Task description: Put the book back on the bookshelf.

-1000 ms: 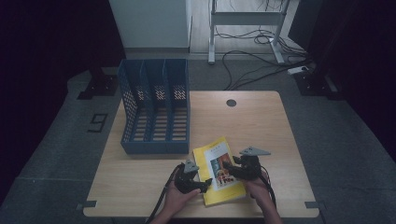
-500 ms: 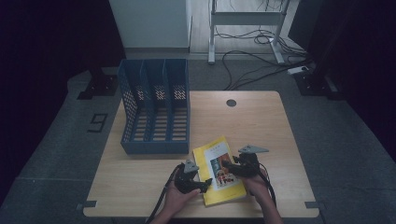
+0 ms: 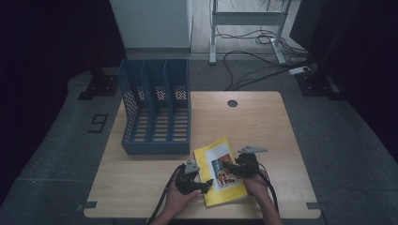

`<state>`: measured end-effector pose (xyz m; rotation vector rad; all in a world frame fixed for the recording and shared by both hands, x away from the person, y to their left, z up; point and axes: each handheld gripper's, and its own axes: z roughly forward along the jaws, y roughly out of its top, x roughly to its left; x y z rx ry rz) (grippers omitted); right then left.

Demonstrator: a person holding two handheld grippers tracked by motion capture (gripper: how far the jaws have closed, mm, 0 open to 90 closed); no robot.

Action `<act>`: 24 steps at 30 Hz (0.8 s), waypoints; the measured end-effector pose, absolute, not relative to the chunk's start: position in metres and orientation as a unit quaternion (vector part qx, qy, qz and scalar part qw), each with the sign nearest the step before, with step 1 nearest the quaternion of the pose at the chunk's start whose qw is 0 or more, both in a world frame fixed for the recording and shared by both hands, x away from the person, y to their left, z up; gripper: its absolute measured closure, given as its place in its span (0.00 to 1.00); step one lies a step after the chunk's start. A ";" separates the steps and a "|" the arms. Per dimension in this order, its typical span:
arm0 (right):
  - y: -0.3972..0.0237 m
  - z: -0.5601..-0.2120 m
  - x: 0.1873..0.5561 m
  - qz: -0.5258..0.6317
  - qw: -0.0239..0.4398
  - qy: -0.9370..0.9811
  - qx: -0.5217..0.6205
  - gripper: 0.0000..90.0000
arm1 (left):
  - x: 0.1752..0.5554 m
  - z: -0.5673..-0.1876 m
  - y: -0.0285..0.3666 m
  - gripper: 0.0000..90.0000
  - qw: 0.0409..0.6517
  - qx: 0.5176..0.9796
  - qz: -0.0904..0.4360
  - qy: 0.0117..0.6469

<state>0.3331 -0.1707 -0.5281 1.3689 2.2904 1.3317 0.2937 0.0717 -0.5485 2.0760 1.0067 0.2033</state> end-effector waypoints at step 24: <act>-0.175 -0.533 0.347 0.463 0.053 0.747 0.473 0.78 | 0.294 -0.548 0.072 0.21 0.401 0.821 0.080 0.398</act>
